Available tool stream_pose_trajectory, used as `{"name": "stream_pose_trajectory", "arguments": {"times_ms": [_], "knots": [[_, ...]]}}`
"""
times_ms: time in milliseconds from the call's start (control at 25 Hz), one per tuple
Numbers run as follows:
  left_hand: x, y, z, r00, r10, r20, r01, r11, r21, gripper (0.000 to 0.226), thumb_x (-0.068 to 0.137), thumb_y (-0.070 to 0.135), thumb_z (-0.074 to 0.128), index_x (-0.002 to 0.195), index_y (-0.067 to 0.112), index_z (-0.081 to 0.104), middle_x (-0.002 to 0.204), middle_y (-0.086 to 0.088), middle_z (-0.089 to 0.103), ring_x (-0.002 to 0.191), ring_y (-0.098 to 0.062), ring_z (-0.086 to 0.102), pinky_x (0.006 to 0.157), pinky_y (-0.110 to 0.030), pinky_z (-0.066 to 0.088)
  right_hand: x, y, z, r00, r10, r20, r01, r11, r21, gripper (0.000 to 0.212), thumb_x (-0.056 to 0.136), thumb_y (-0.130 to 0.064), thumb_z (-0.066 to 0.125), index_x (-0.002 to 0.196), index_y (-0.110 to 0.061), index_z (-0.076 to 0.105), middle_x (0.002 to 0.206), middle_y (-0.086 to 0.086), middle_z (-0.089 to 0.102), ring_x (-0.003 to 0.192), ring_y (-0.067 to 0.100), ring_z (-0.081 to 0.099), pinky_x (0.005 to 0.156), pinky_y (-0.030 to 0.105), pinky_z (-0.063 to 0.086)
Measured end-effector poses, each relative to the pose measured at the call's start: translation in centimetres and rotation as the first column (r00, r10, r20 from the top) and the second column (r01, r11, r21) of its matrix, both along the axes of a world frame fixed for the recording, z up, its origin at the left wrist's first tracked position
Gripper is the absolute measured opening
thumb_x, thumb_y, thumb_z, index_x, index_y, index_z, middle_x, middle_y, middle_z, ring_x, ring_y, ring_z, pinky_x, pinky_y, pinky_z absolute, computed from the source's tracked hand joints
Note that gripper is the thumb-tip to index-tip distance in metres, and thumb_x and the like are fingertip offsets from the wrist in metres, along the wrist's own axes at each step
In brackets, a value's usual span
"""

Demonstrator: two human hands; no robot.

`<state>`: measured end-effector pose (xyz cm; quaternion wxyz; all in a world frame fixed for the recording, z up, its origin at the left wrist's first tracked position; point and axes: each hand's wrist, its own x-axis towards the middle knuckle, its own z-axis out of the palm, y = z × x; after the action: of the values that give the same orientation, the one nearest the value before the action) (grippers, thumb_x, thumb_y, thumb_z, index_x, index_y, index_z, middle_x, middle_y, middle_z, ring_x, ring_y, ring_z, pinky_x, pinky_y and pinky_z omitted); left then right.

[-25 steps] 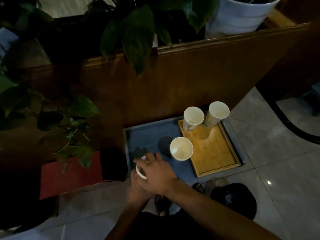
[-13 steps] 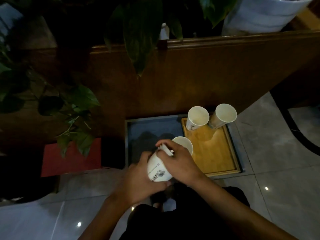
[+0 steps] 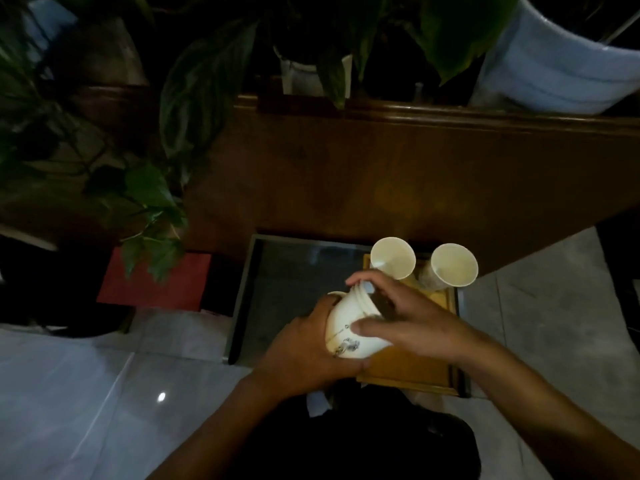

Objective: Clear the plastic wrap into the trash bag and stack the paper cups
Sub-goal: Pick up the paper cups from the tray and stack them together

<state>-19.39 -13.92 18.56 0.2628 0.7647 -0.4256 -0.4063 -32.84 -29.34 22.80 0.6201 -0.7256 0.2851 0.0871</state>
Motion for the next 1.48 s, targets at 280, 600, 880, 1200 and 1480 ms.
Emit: {"name": "stream_pose_trajectory", "arguments": {"times_ms": [280,600,880,1200,1480], "knots": [[0.0,-2.5,-3.9,0.921,0.160,0.356,-0.084,0.972,-0.219,0.103,0.059,0.075,0.073,0.143,0.028,0.036,0.135,0.001,0.046,0.121,-0.018,0.047,0.095,-0.039,0.050,-0.5,-9.2,4.3,0.997,0.000,-0.072,-0.035,0.872,-0.487,0.056,0.079,-0.041,0.078,0.122,-0.058,0.045,0.119,-0.017,0.055,0.102,0.008,0.059,0.070,0.027,0.055],[-2.3,-4.3,-9.1,0.870,0.026,0.492,-0.055,0.997,0.044,0.094,0.067,0.075,0.058,0.142,0.026,0.030,0.142,-0.009,0.038,0.126,-0.030,0.041,0.099,-0.053,0.045,1.2,-13.8,0.3,0.979,-0.101,-0.177,-0.061,0.682,-0.728,0.066,0.075,-0.041,0.082,0.130,-0.041,0.046,0.123,0.001,0.049,0.109,0.022,0.052,0.075,0.032,0.044],[-2.7,-3.9,-11.3,0.837,0.064,0.543,-0.086,0.996,0.014,0.079,0.067,0.063,0.065,0.131,0.026,0.036,0.128,-0.009,0.044,0.112,-0.027,0.047,0.081,-0.044,0.052,1.8,-13.6,-3.2,0.973,-0.056,-0.225,-0.140,0.634,-0.761,0.074,0.071,-0.047,0.081,0.132,-0.045,0.040,0.131,0.005,0.046,0.111,0.026,0.053,0.074,0.032,0.043],[-3.0,-3.9,-11.6,0.806,0.098,0.584,-0.105,0.994,-0.022,0.075,0.061,0.064,0.064,0.122,0.025,0.045,0.117,-0.007,0.046,0.102,-0.025,0.049,0.071,-0.044,0.054,2.8,-12.6,-6.9,0.951,-0.086,-0.298,-0.189,0.602,-0.776,0.076,0.073,-0.053,0.079,0.135,-0.041,0.037,0.136,0.010,0.043,0.114,0.037,0.057,0.080,0.040,0.048],[-3.2,-3.8,-11.4,0.808,0.112,0.578,-0.116,0.993,-0.030,0.077,0.059,0.062,0.068,0.123,0.026,0.043,0.115,-0.006,0.044,0.101,-0.025,0.050,0.069,-0.042,0.053,3.4,-10.5,-9.2,0.941,-0.145,-0.305,-0.179,0.552,-0.815,0.079,0.074,-0.057,0.077,0.138,-0.030,0.039,0.134,0.016,0.047,0.113,0.042,0.058,0.084,0.045,0.050]]}}
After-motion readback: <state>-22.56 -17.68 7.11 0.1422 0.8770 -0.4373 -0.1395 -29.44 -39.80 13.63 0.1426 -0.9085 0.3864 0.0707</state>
